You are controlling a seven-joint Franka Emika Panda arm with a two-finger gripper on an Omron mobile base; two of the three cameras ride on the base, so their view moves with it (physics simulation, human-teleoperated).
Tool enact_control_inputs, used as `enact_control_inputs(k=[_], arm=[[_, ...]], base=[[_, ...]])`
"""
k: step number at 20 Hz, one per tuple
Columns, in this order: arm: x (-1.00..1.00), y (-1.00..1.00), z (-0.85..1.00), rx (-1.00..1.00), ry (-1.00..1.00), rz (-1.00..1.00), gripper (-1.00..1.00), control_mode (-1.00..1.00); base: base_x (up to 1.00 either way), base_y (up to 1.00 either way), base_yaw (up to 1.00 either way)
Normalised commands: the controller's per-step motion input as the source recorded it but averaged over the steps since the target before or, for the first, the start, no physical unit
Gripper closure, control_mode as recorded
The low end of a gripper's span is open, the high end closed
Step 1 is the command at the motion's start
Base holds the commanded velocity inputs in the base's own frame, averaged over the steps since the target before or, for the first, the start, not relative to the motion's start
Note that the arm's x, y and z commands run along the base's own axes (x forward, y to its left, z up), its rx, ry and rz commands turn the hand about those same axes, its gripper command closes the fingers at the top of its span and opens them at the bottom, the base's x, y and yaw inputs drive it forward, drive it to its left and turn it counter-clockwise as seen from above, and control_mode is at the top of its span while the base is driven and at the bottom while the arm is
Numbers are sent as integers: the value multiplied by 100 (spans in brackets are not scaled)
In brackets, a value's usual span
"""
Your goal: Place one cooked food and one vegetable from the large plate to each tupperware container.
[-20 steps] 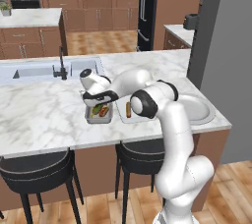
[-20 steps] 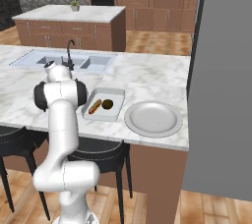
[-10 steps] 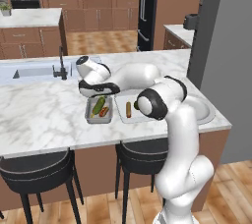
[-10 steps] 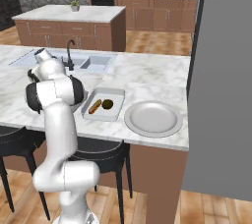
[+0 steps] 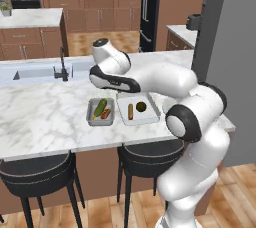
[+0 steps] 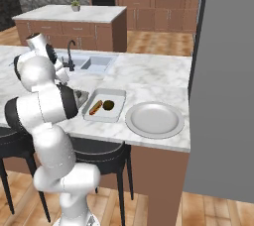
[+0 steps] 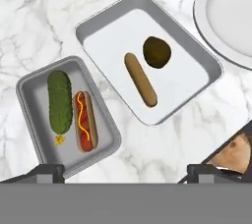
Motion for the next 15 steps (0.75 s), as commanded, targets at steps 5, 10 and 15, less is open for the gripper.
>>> enact_control_inputs(k=[5, 10, 15], arm=[[-100, -84, 62, 13, 0, 10, -100, -100], [-100, -98, 13, 9, -7, 19, -100, -100], [-100, -68, 8, 1, -9, 18, -100, -100]], base=[[0, 0, 0], [0, 0, 0], [0, 0, 0]])
